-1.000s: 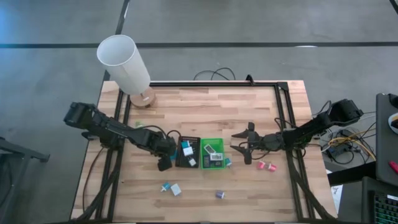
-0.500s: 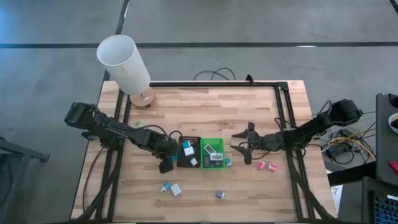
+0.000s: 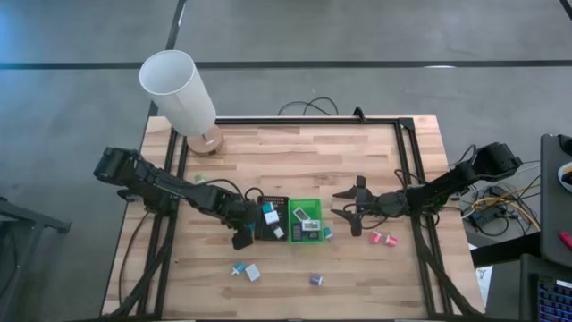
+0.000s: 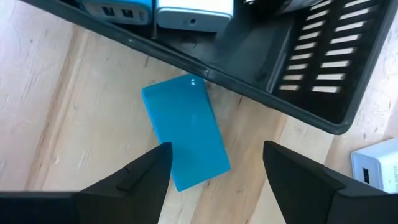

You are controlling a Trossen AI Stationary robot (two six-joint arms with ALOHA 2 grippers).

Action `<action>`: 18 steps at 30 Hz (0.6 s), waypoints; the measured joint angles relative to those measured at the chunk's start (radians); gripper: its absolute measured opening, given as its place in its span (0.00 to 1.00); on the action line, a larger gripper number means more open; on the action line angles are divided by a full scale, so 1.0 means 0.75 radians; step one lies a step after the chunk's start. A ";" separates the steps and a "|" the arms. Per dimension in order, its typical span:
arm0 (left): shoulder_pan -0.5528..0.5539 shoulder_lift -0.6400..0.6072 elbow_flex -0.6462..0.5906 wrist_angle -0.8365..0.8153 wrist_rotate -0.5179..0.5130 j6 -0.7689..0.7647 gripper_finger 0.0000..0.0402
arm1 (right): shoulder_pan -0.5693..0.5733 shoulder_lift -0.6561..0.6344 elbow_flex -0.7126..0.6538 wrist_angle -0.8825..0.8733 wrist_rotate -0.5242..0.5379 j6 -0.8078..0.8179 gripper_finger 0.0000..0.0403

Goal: Pick & Place Office items
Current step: Put the blue timer into the green bin

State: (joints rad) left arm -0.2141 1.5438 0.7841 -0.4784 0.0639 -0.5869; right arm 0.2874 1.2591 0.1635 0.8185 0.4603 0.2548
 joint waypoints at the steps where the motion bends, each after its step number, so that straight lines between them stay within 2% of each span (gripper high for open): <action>1: 0.002 0.000 0.000 0.000 0.000 0.000 0.64 | 0.001 0.000 0.000 0.000 0.000 0.000 0.61; 18: 0.019 0.014 -0.007 -0.001 -0.032 -0.066 0.64 | 0.000 0.000 -0.001 0.000 0.000 0.000 0.61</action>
State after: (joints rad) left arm -0.2001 1.5544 0.7791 -0.4794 0.0402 -0.6365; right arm 0.2875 1.2591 0.1631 0.8183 0.4603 0.2546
